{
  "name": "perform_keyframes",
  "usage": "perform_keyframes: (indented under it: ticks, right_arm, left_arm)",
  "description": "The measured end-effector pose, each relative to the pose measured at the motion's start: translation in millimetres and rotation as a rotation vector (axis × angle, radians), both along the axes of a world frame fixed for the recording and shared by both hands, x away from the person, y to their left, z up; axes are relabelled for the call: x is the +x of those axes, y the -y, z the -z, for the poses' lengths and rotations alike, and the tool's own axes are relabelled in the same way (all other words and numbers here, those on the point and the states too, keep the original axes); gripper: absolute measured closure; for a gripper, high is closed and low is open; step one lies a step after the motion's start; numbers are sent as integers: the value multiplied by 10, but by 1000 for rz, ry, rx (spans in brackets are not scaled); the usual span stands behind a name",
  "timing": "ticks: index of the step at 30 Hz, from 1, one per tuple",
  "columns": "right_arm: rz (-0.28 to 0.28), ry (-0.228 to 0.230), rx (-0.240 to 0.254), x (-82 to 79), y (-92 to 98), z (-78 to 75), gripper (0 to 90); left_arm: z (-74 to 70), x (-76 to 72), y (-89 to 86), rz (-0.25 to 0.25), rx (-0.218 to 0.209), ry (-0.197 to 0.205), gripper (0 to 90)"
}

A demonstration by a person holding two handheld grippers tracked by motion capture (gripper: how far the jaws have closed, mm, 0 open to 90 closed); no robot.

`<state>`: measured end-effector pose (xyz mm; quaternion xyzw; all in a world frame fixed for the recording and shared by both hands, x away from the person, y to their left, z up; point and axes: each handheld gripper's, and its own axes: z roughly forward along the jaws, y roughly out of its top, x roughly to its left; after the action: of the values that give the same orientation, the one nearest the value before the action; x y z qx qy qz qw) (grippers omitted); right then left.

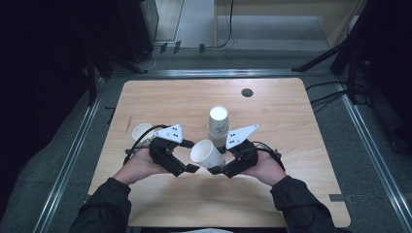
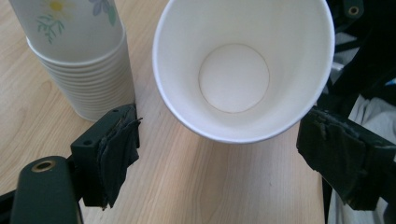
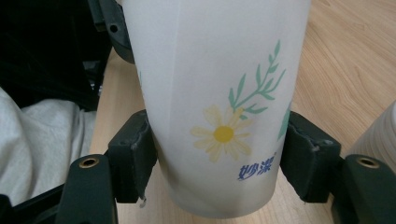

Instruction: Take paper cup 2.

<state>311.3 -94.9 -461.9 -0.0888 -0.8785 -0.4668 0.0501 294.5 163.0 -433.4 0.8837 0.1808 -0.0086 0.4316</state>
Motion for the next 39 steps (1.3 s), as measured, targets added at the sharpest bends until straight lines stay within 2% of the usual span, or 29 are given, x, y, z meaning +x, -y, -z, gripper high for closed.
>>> perform_keyframes:
  ticks: [8, 13, 15, 22, 24, 28, 31, 35, 39]
  right_arm:
    - [-1, -27, 38, 16, 26, -13, 334]
    - [-10, -36, 48, 9, 14, -9, 333]
    - [-16, -40, 46, 6, 3, -3, 333]
    - [-35, -65, 47, -7, -40, 15, 333]
    - [-38, -66, 44, -10, -46, 15, 334]
    - [-40, -68, 41, -8, -50, 18, 336]
    - [-42, -68, 43, -9, -52, 17, 336]
    - [-41, -74, 31, -15, -61, 28, 335]
    - [-47, -82, 26, -15, -73, 34, 330]
  left_arm:
    - [-21, -4, 32, -21, -121, -8, 135]
    - [-16, 2, 76, -17, -165, -31, 135]
    - [-15, -9, 96, -15, -161, -17, 135]
    - [1, -24, 140, -6, -158, -9, 151]
    - [2, -32, 141, 0, -165, -7, 203]
    - [-6, -42, 145, -1, -156, 10, 220]
    - [-9, -44, 141, 2, -153, 9, 232]
    - [0, -44, 137, 10, -129, 6, 237]
    - [-3, -45, 133, 15, -129, 5, 238]
